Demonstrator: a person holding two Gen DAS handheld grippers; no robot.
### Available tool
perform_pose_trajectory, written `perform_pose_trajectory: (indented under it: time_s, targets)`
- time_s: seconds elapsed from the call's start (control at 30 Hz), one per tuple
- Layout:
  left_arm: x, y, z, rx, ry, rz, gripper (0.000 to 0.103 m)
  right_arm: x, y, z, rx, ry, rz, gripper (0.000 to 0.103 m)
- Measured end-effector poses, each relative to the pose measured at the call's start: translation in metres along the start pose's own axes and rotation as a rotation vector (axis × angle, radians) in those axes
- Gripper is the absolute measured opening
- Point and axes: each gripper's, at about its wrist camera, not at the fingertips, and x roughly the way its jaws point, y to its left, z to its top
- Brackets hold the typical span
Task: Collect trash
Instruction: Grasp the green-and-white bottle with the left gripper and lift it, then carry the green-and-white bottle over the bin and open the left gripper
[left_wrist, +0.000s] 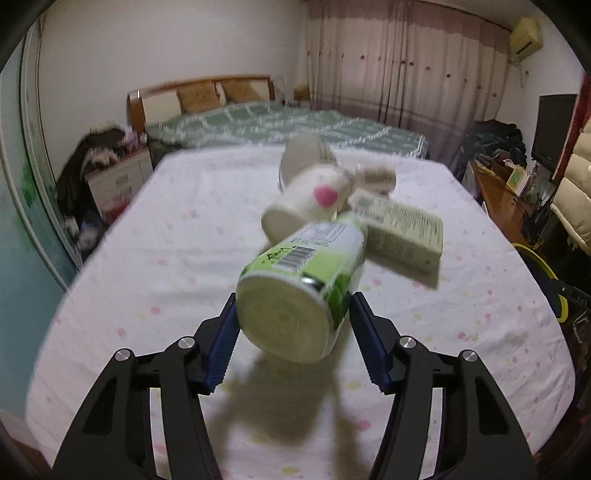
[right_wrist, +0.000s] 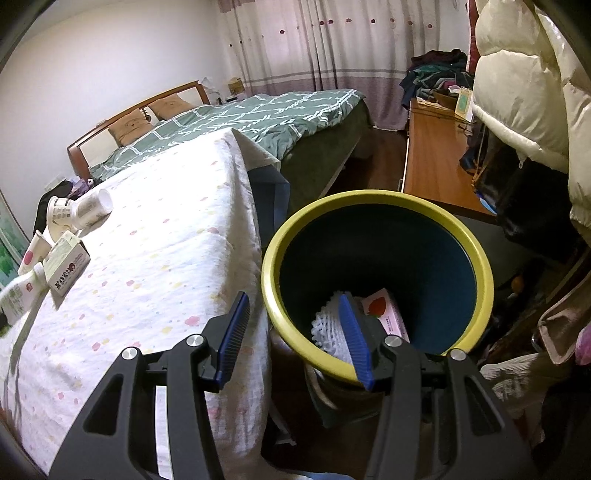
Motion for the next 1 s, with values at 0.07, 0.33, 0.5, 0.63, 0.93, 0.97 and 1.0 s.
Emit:
perform_pose_trajectory:
  time_s: [0.07, 0.33, 0.5, 0.63, 0.93, 0.97, 1.0]
  targets:
    - [-0.01, 0.002, 0.01, 0.022, -0.049, 0.01, 0.059, -0.001, 0.0, 0.0, 0.0, -0.002, 0.001, 0.048]
    - [-0.029, 0.007, 0.055, 0.048, -0.17, 0.015, 0.057, -0.003, 0.003, 0.0, -0.003, -0.006, 0.007, 0.048]
    - [-0.02, 0.005, 0.072, 0.042, -0.172, 0.018, 0.056, -0.004, 0.003, 0.0, -0.004, -0.003, 0.002, 0.048]
    - [-0.013, 0.0, 0.08, 0.04, -0.169, 0.034, 0.056, -0.003, 0.003, -0.001, -0.007, 0.005, -0.005, 0.048]
    - [-0.019, -0.007, 0.079, 0.046, -0.17, 0.008, 0.055, -0.003, 0.001, 0.0, -0.004, 0.006, 0.007, 0.048]
    - [-0.023, -0.008, 0.079, 0.053, -0.177, 0.004, 0.055, -0.003, 0.001, 0.0, -0.004, 0.004, 0.008, 0.048]
    - [-0.028, -0.011, 0.079, 0.062, -0.185, -0.001, 0.055, -0.004, 0.001, 0.0, -0.004, 0.002, 0.01, 0.048]
